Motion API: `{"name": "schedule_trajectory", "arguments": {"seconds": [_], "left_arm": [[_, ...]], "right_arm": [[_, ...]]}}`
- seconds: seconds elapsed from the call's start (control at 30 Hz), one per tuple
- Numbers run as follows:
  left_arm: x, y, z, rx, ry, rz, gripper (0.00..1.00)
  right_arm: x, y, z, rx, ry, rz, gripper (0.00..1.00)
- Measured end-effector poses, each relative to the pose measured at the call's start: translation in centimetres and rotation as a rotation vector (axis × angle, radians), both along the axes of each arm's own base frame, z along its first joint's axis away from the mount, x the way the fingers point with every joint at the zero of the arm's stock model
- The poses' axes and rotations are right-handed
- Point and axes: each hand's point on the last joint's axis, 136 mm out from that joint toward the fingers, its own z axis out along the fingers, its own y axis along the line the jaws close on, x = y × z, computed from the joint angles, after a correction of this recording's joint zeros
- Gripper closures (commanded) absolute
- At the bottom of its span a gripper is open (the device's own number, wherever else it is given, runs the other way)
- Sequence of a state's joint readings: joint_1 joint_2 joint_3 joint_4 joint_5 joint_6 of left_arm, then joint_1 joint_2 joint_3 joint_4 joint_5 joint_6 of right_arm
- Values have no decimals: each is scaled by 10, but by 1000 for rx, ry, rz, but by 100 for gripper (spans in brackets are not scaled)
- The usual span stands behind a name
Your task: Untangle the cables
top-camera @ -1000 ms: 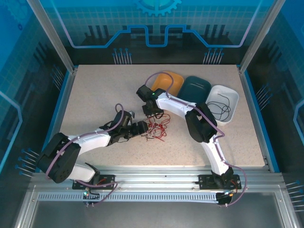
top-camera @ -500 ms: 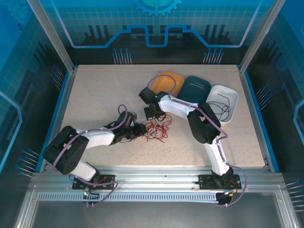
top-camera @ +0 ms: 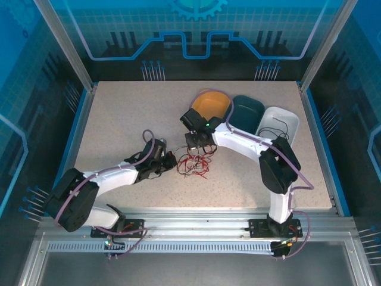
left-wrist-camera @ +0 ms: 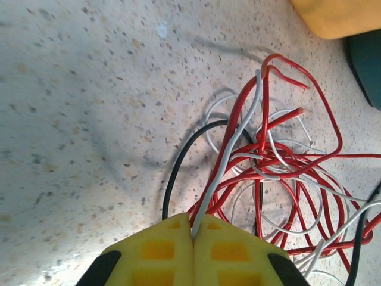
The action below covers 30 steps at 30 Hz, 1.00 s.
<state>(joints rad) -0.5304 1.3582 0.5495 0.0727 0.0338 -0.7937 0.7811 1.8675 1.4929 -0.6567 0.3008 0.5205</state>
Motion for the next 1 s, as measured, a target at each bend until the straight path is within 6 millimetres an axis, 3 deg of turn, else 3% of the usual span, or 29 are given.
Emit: {"name": "schedule_trajectory", "arguments": {"seconds": [0.47, 0.77, 1.0], "left_arm": [[-8, 33, 23, 148, -87, 25, 100], [-17, 48, 24, 220, -80, 28, 100], [-19, 59, 29, 250, -92, 46, 100]], "right_arm": [[-19, -46, 44, -38, -152, -71, 100], [-21, -55, 65, -21, -203, -87, 100], [-28, -62, 106, 52, -279, -86, 100]]}}
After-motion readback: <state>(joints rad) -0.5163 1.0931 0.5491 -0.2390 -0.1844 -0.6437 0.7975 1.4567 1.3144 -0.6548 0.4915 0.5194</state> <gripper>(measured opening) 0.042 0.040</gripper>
